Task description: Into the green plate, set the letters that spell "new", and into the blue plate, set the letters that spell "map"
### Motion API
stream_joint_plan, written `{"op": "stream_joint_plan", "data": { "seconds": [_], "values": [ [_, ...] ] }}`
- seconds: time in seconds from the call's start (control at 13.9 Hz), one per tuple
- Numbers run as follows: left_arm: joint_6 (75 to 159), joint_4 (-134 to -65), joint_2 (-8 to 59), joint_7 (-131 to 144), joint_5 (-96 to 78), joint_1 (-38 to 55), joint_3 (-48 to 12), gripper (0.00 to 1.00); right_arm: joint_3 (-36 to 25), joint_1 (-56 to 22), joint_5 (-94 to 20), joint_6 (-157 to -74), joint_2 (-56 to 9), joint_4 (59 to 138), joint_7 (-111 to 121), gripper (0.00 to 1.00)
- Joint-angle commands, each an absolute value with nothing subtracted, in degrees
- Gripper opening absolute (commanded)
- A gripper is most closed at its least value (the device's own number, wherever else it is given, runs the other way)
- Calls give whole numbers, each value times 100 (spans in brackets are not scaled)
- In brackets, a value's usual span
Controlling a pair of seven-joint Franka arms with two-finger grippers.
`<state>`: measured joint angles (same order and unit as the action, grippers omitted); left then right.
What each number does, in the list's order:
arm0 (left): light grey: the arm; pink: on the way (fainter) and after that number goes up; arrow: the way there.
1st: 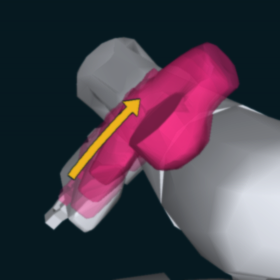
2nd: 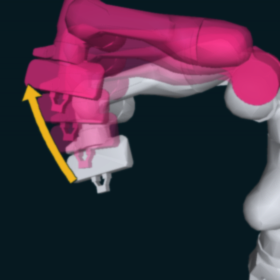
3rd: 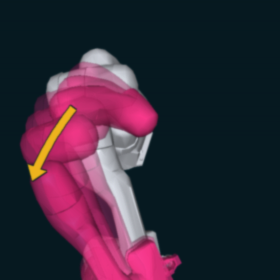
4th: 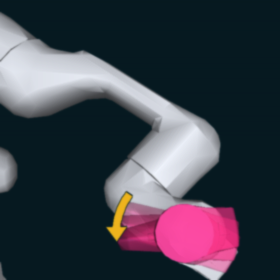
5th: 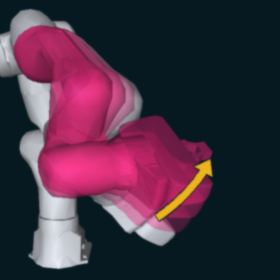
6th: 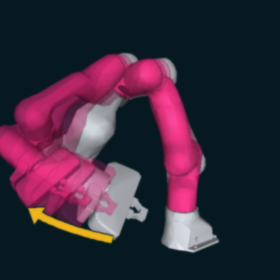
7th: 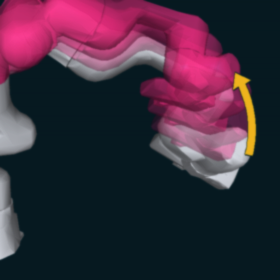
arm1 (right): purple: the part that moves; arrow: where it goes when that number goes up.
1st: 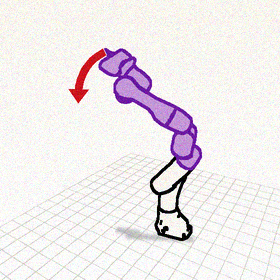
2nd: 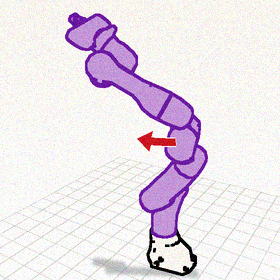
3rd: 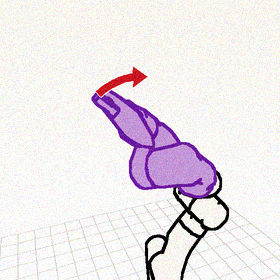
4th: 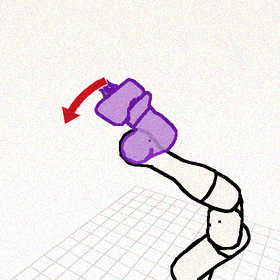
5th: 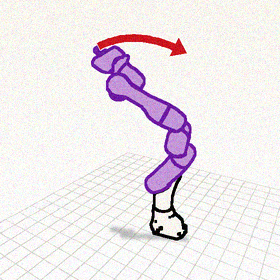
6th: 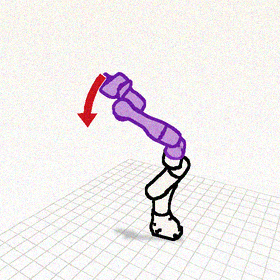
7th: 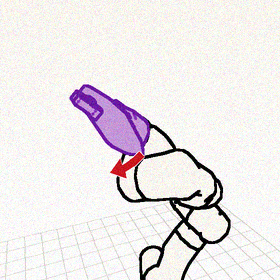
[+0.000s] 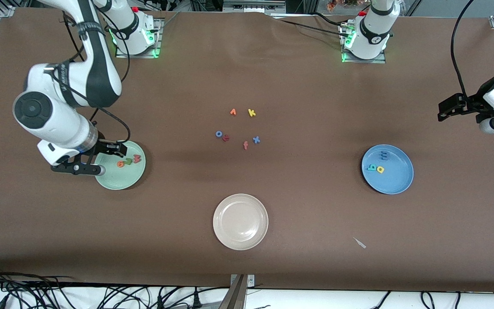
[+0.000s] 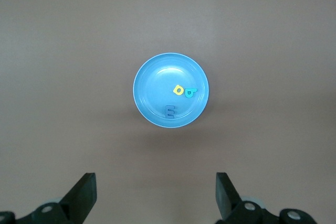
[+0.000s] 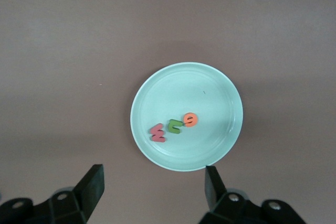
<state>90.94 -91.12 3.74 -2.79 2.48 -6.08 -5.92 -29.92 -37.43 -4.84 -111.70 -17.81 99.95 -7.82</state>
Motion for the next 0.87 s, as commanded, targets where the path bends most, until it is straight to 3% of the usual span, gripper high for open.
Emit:
{"op": "stream_joint_plan", "data": {
  "seconds": [0.0, 0.43, 0.79],
  "values": [
    [9132, -9088, 387, -352, 88, -580, -554, 100, -3032, -3709, -571, -10654, -1407, 9810, -335, 99],
    [9132, -9097, 387, -352, 88, -589, -554, 100, -3006, -3596, -527, -9791, -1214, 9193, -316, 99],
    [9132, -9088, 378, -352, 88, -580, -554, 100, -742, -1199, -370, -9291, -652, 8991, -141, 99]
  ]
}}
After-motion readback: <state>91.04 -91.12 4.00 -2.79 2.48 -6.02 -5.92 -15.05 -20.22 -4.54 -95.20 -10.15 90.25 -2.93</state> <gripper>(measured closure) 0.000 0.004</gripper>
